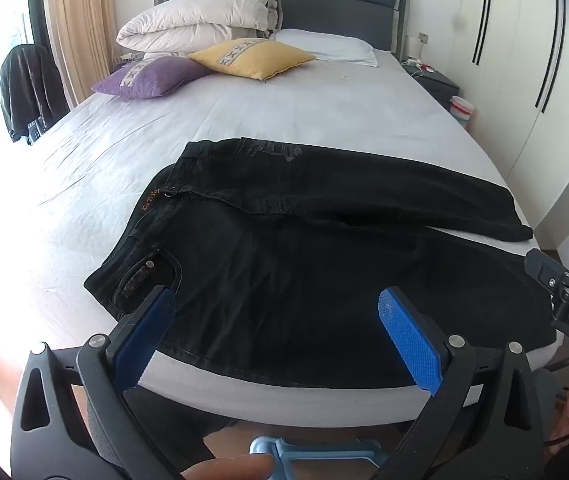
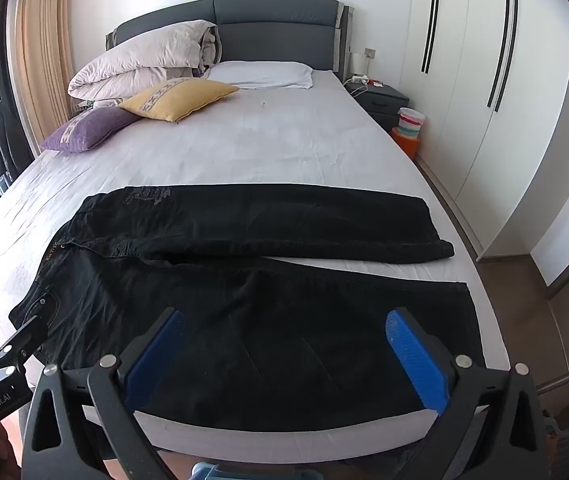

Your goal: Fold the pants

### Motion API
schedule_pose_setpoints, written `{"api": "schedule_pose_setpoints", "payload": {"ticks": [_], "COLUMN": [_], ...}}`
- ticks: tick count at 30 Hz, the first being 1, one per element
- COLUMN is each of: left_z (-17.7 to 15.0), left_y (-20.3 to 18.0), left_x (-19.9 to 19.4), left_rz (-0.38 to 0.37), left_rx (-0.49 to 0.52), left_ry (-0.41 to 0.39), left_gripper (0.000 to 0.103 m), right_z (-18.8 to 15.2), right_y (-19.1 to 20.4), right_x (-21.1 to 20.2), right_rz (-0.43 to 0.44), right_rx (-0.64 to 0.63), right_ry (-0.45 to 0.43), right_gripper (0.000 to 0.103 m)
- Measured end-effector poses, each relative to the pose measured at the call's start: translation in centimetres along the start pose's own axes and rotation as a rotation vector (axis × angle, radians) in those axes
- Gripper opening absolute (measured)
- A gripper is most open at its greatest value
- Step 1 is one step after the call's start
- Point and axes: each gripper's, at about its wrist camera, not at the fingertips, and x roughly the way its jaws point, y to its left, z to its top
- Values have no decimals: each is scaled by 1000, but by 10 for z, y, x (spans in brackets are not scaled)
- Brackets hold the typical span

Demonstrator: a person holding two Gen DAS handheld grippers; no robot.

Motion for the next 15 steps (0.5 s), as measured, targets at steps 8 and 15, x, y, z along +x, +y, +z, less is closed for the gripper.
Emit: {"api": "schedule_pose_setpoints", "payload": {"ticks": [8, 15], "left_z": [0, -3], "left_y": [0, -1], "left_x": [0, 0], "left_rz": [11, 10], "left_rx": [7, 7], "left_ry": [-3, -1], "left_gripper": [103, 103], "right_z": [-1, -4], "right_y": [-1, -2], "right_x": [1, 1], "right_rz": [4, 12], "right_rx": [0, 6], "right_ry": [-4, 2], "right_gripper": [103, 103]}}
